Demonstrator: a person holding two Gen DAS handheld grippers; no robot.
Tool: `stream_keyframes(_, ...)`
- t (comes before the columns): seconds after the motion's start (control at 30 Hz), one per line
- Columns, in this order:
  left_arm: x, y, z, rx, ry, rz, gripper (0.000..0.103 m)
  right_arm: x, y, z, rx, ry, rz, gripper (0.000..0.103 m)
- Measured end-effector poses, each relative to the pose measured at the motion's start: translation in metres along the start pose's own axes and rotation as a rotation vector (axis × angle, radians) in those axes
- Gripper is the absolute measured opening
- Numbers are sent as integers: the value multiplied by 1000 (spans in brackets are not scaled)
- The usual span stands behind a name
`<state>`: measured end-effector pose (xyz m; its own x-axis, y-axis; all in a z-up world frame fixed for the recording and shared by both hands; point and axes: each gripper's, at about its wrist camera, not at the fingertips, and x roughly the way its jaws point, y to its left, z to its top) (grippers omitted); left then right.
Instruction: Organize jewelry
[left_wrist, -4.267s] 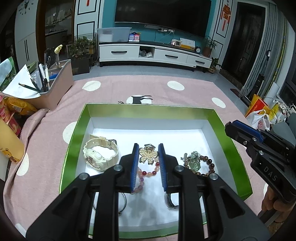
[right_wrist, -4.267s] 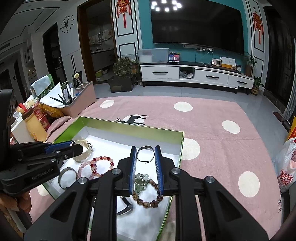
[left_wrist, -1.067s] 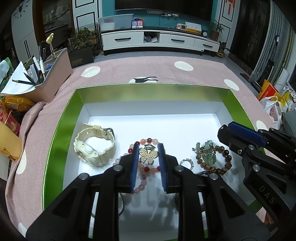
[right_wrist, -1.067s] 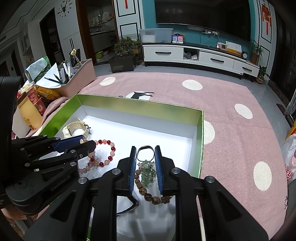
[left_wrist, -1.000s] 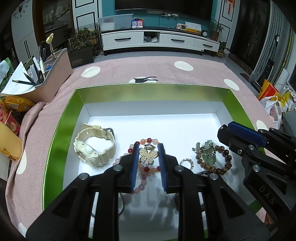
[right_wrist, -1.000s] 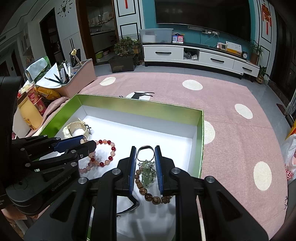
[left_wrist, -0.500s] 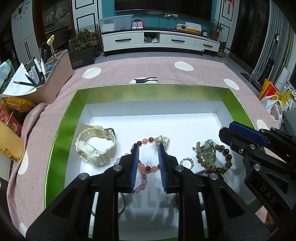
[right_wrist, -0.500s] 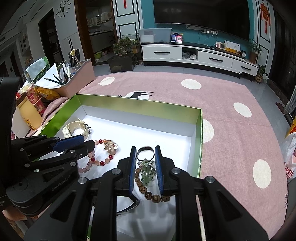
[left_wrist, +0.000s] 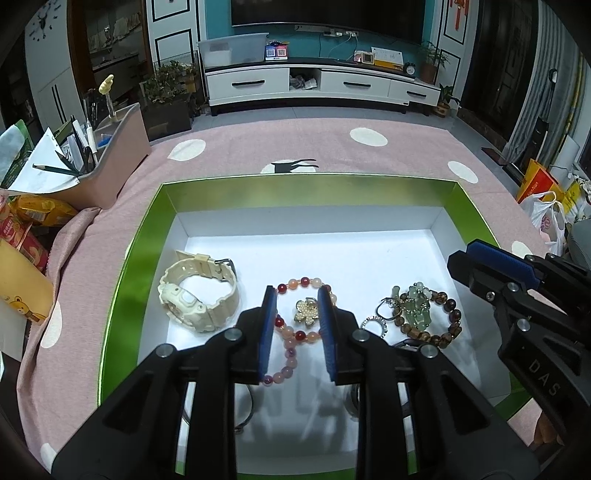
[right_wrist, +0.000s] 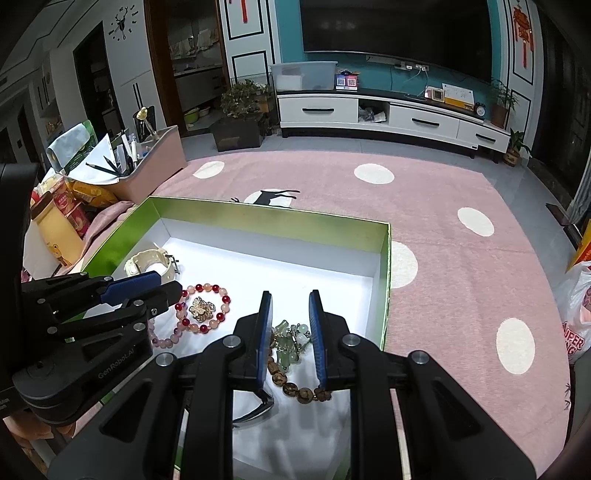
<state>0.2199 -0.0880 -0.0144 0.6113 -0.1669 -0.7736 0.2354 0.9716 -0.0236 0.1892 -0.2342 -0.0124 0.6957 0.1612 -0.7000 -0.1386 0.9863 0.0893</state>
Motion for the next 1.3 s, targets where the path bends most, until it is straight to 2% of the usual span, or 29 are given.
stream_keyframes(0.13,-4,-1,0,0,-6,2,29,-3,1,0,1,-3,-5,21)
stream_keyframes(0.27,-11,1,2,-3,-19,3,37,-7,1,1,4,-11,-10,22)
stream_keyframes(0.37,-17,0,2,-1,-29,7,44,-14,0,2,11,-25,-16,34)
stream_keyframes(0.53,-29,0,1,-1,-48,12,57,-26,-1,4,21,-47,-23,36)
stream_keyframes(0.63,-37,2,2,-3,-63,18,68,-35,-1,5,30,-64,-33,46)
stream_keyframes(0.7,-43,3,2,-3,-72,20,71,-42,-1,6,41,-75,-42,59)
stream_keyframes(0.73,-45,3,2,-4,-75,22,76,-46,-1,7,48,-80,-48,61)
stream_keyframes(0.9,-60,6,2,-13,-97,46,87,-59,2,9,63,-82,-73,83)
stream_keyframes(0.97,-67,6,1,-10,-103,55,89,-64,5,9,61,-79,-79,84)
stream_keyframes(1.07,-78,7,1,-11,-115,70,93,-71,7,8,72,-75,-92,95)
stream_keyframes(1.17,-88,8,0,-18,-125,80,98,-78,9,8,84,-72,-101,101)
stream_keyframes(1.3,-100,13,-1,-32,-126,102,101,-87,11,9,102,-61,-150,102)
